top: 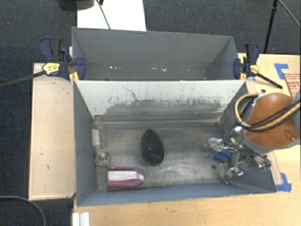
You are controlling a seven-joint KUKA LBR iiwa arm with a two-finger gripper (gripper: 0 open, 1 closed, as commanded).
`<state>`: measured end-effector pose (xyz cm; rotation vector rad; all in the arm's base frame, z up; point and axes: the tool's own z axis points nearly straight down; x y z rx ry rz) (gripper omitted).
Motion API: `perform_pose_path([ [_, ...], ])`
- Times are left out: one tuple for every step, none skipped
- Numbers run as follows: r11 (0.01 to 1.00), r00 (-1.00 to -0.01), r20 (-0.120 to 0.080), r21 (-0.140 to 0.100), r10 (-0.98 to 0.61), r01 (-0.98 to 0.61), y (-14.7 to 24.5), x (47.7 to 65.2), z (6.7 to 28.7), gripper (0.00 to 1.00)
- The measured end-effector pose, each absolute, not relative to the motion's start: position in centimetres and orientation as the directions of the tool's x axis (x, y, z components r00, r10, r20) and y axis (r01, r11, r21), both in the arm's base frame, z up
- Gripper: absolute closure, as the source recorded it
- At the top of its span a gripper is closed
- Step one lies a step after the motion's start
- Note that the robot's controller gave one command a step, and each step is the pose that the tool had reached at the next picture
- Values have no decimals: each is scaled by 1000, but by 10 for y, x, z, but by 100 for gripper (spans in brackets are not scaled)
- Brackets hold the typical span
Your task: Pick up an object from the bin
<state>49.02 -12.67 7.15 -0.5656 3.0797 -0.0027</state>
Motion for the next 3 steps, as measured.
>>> perform_pose_path([
  [806, -806, -4, -4, -592, -592, -151, 495, 101, 0],
  [840, -840, -5, -3, -543, -543, -150, 523, 115, 0],
  [693, -693, -5, 4, -721, -721, -130, 529, 70, 0],
])
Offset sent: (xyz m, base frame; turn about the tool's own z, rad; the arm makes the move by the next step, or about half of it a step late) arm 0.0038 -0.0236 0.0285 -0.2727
